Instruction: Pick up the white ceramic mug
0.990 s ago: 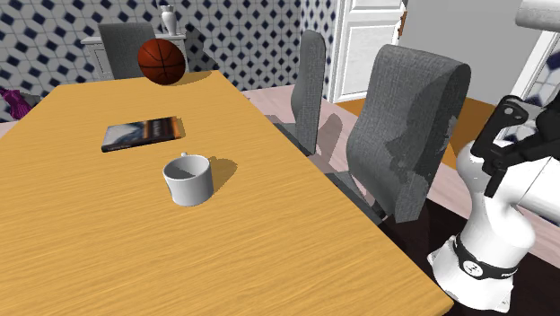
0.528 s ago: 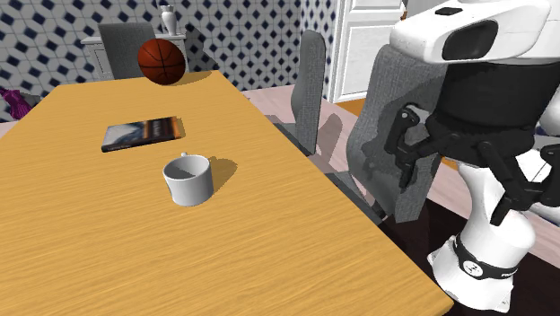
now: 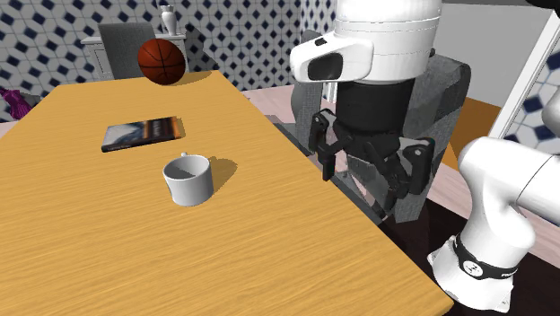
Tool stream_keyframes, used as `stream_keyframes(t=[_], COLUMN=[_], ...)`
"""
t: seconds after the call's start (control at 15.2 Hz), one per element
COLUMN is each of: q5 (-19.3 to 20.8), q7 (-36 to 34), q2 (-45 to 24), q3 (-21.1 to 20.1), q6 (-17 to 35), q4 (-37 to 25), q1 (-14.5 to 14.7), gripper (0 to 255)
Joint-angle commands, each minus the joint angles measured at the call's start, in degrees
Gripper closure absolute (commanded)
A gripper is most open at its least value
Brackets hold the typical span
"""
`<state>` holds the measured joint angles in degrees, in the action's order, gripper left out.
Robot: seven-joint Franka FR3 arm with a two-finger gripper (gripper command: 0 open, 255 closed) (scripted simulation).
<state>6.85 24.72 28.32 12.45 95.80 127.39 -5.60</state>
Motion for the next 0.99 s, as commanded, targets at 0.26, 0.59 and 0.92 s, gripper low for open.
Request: stream_keyframes(t=[0.26,0.59,0.92], q5=[1.03,-0.23,-3.53], q7=[6.69,12.54,18.79], q2=[-9.62,-18.51,-28.46], q3=[5.58,9.75,13.20], q6=[5.18,8.44,10.50], q4=[-5.54,-11.87,-20.01], q1=[-1.51,-2.78,-4.68], gripper=[0,0,0])
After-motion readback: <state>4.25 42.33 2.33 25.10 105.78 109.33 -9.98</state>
